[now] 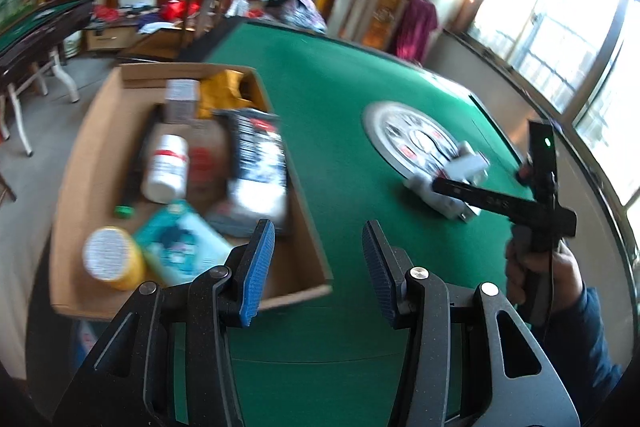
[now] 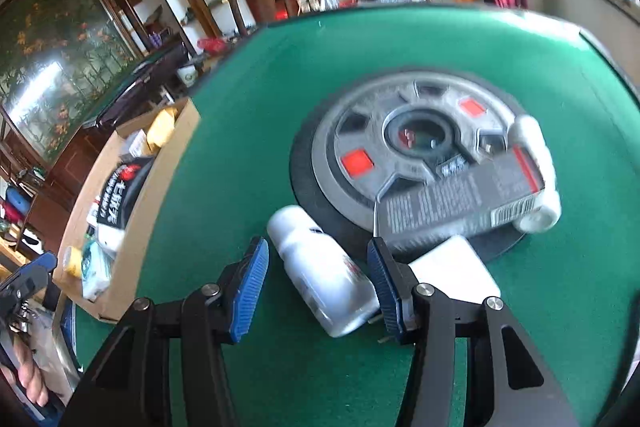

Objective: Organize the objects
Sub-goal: 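Move both tools back toward the remaining items on the table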

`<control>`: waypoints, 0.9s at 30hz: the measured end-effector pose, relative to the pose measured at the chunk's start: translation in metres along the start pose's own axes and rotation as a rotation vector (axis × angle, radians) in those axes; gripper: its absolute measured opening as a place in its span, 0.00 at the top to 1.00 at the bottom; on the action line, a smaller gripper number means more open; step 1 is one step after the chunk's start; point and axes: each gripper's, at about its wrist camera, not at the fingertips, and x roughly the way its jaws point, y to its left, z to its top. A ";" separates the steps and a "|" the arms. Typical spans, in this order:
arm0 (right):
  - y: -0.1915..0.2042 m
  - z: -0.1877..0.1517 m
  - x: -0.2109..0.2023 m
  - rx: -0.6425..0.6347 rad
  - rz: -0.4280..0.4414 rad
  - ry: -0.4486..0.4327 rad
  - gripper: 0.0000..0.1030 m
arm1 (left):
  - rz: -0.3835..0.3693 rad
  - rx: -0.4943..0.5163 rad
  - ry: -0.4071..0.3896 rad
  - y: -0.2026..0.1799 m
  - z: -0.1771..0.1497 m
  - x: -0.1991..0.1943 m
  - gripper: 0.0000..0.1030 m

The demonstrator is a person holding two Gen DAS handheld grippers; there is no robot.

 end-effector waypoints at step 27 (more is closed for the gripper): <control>-0.073 -0.004 -0.059 0.266 0.147 -0.118 0.48 | 0.040 0.599 0.139 -0.160 0.031 0.158 0.52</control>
